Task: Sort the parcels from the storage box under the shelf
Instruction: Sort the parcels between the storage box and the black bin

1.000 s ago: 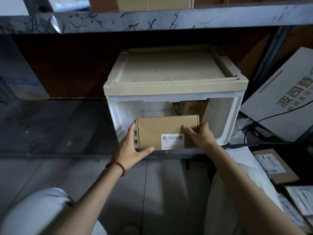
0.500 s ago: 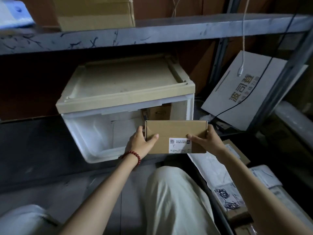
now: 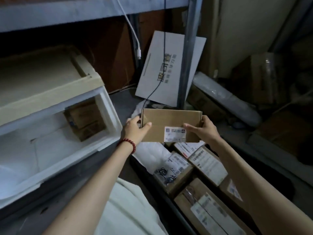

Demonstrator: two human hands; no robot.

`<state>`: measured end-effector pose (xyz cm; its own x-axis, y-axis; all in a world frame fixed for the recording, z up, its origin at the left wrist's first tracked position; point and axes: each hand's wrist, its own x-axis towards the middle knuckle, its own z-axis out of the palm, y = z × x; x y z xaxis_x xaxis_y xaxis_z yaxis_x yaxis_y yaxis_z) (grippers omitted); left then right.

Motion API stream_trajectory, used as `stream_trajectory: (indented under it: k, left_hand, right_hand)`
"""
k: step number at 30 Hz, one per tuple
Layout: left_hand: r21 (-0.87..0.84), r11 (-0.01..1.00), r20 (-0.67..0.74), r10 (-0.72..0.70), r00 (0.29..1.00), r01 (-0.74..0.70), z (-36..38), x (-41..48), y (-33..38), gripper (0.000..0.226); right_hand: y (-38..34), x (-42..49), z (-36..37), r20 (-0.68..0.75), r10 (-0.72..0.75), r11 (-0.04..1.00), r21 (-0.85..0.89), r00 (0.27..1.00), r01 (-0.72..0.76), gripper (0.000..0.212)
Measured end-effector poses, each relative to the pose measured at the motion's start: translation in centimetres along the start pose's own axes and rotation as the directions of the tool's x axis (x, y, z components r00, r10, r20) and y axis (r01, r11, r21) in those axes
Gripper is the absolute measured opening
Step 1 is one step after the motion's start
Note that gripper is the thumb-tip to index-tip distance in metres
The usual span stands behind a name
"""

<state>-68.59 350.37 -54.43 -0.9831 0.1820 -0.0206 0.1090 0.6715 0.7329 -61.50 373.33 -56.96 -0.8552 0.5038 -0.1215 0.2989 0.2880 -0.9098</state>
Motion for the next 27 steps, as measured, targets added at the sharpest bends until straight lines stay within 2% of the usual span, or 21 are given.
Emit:
stream_trajectory:
  k: [3, 7, 12, 15, 17, 21, 24, 27]
  left_hand:
    - [-0.064, 0.997, 0.102, 0.055, 0.993, -0.049, 4.0, 0.5, 2.1, 0.049]
    - [-0.091, 0.989, 0.209, 0.129, 0.969, -0.113, 8.6, 0.4, 3.9, 0.059]
    - [-0.047, 0.965, 0.379, 0.255, 0.890, -0.257, 13.8, -0.1, 6.7, 0.063]
    - [-0.046, 0.945, 0.444, 0.310, 0.841, -0.324, 16.5, -0.7, 8.9, 0.062]
    - [-0.046, 0.936, 0.481, 0.327, 0.814, -0.349, 18.2, -1.4, 10.2, 0.064]
    - [-0.032, 0.909, 0.543, 0.364, 0.757, -0.415, 21.4, -2.8, 11.6, 0.064]
    - [-0.058, 0.918, 0.614, 0.342, 0.711, -0.392, 23.1, -3.4, 11.2, 0.064]
    - [-0.002, 0.913, 0.677, 0.301, 0.671, -0.408, 23.7, -3.6, 10.4, 0.068]
  right_hand:
    - [3.0, -0.4, -3.8, -0.096, 0.047, 0.999, 0.025, 0.994, -0.045, 0.059]
    - [6.6, -1.4, -8.0, -0.197, 0.130, 0.991, 0.058, 0.972, -0.121, 0.066]
    - [10.5, -3.6, -11.8, -0.324, 0.157, 0.982, 0.148, 0.933, -0.114, 0.063]
    - [12.4, -5.3, -13.5, -0.415, 0.168, 0.983, 0.136, 0.894, -0.121, 0.058]
    - [13.4, -6.6, -14.2, -0.481, 0.197, 0.979, 0.141, 0.854, -0.146, 0.058]
    - [15.0, -9.1, -15.2, -0.591, 0.272, 0.962, 0.160, 0.759, -0.221, 0.079]
    - [16.1, -10.7, -15.7, -0.613, 0.303, 0.953, 0.188, 0.730, -0.238, 0.083]
    - [17.3, -11.3, -16.0, -0.608, 0.310, 0.945, 0.109, 0.731, -0.309, 0.074]
